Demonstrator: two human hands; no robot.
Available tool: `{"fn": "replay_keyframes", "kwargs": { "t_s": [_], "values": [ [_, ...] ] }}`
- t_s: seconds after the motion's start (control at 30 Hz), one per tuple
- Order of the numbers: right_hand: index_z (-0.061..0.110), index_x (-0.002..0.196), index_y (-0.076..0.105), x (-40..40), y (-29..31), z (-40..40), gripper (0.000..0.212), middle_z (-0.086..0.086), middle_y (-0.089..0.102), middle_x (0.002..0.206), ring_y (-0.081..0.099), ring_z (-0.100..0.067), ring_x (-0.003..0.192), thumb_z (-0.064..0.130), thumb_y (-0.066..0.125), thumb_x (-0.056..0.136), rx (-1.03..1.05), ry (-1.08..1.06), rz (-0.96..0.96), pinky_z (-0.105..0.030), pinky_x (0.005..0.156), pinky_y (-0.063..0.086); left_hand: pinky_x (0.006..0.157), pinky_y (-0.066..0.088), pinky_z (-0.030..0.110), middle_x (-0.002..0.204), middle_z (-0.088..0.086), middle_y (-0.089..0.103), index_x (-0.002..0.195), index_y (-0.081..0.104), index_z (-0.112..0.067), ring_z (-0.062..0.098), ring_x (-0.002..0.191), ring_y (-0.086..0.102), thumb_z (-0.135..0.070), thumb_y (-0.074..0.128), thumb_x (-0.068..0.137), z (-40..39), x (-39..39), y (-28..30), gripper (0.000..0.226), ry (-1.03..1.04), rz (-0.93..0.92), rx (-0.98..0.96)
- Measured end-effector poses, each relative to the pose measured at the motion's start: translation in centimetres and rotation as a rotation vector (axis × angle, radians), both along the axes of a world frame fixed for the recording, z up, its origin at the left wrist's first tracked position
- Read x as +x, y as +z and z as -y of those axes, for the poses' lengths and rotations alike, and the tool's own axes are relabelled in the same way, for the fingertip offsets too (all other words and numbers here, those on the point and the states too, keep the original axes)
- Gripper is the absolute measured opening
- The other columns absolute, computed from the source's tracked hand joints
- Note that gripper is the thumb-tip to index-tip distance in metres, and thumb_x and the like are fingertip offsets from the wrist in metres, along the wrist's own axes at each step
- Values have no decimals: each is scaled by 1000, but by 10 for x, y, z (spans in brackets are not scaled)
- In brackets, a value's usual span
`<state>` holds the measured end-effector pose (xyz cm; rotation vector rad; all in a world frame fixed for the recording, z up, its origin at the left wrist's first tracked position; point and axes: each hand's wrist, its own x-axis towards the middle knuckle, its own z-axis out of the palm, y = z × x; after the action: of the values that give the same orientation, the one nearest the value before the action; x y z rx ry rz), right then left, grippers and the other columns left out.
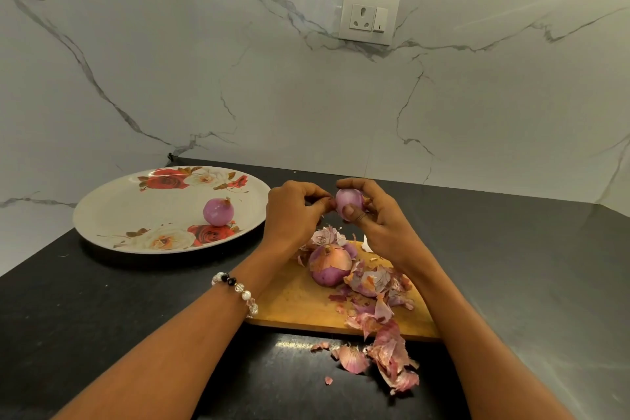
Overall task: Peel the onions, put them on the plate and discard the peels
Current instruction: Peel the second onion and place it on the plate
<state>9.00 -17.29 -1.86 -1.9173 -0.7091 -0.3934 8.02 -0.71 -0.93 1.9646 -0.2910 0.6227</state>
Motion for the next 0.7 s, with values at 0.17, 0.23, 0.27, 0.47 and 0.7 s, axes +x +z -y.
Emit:
{"fn": "replay_keyframes", "kwargs": {
  "t_s": [0.17,0.23,0.27,0.47,0.7],
  "values": [
    [19,124,56,-7,5,-1,32,1,58,123,60,-20,111,3,59,96,101,63,-82,-33,89,57,68,57,30,78,2,68,87,70,-14,13,68,63,-22,60,93,-1,7,-4,13,36,-64,124],
    [17,125,57,-8,7,0,31,-1,59,123,62,-18,108,2,56,97,149,66,-100,-30,85,58,68,57,34,75,5,67,77,64,-14,14,67,61,-24,56,94,0,8,-6,21,89,-78,157],
    [15,126,57,-9,8,1,31,-3,58,124,63,-19,107,2,55,98,166,60,-100,-30,84,58,66,56,35,69,4,65,72,63,-12,15,64,61,-26,54,94,-1,8,-6,28,107,-67,139],
    [12,129,56,-11,11,6,36,-4,61,120,67,-20,103,16,59,94,347,56,-163,-30,76,58,57,43,17,68,-9,61,74,63,-21,7,62,58,-33,75,80,-7,2,3,18,85,101,100],
    [11,124,57,-12,11,4,47,-5,61,114,68,-14,97,20,70,80,329,13,-170,-25,73,59,70,58,20,100,5,72,118,64,-10,9,74,70,-5,56,94,-2,-5,2,26,-120,114,2]
  ]
}}
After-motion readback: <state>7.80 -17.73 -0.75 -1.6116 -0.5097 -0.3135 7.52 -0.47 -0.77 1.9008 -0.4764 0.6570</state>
